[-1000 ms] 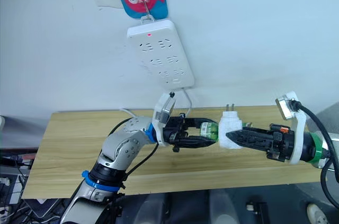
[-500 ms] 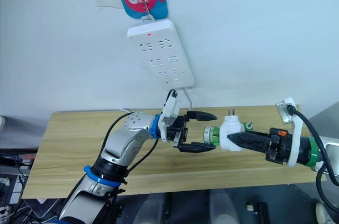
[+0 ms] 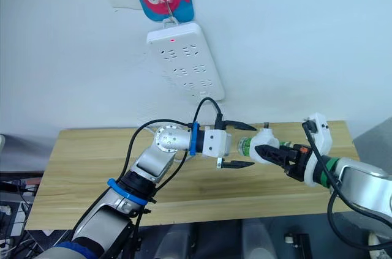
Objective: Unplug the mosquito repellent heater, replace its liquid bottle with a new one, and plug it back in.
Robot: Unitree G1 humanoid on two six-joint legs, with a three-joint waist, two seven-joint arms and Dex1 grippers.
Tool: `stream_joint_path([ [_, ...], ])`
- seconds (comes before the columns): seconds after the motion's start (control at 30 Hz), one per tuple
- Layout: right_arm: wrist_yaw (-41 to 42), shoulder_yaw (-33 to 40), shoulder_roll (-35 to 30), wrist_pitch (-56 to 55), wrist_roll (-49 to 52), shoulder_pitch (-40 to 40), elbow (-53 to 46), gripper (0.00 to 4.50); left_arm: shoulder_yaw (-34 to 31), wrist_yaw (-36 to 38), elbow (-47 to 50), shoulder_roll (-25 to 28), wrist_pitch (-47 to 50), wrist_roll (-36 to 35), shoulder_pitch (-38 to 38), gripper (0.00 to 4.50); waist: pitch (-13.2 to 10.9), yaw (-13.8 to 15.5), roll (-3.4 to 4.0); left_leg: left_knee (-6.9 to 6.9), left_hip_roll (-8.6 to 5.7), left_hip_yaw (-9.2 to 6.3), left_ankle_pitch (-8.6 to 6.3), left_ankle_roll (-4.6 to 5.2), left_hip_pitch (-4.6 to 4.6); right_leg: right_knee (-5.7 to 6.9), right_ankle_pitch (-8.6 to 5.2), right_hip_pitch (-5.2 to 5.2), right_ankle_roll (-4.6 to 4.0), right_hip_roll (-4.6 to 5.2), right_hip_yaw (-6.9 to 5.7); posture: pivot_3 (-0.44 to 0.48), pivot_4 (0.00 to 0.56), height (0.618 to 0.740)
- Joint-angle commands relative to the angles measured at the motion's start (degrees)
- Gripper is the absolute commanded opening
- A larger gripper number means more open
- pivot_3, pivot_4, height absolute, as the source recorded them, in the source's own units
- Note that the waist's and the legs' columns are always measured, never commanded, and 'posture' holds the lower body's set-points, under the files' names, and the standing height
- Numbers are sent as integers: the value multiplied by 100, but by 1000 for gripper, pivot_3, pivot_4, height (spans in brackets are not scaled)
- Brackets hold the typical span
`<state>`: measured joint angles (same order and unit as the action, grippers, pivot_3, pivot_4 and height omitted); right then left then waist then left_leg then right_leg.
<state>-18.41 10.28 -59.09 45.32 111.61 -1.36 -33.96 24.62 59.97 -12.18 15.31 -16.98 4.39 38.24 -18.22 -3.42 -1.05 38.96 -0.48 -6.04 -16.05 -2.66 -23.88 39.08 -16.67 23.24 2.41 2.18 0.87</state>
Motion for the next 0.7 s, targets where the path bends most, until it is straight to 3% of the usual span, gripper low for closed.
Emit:
stream_joint_path([
  [0.03,-198,31,8,-206,139,11,-334,2991,98,-312,104,-53,-31,270,-6,4500,0,0,0,0,0,1,0,0,1,1,0,0,0,0,1,-122,306,740],
  [0.37,-445,-221,138,-471,139,-72,-514,2991,284,-840,207,12,-65,945,14,4500,0,1,0,0,1,0,0,1,1,1,0,0,0,0,1,-115,303,740],
  [0.47,-482,-284,174,-517,139,-111,-535,2991,274,-1010,307,-10,-30,1048,-37,3943,0,1,1,0,2,0,0,0,2,1,0,0,0,0,1,-113,302,740],
  [0.63,-555,-337,183,-563,139,-118,-556,2991,333,-1001,373,52,121,1137,-91,2435,1,1,2,0,2,-1,0,-1,2,1,0,0,0,0,1,-113,297,740],
  [0.7,-564,-356,170,-578,139,-117,-575,2991,330,-1005,347,56,114,1113,-80,2287,1,1,2,0,1,0,0,-1,2,2,0,0,0,1,1,-114,297,740],
])
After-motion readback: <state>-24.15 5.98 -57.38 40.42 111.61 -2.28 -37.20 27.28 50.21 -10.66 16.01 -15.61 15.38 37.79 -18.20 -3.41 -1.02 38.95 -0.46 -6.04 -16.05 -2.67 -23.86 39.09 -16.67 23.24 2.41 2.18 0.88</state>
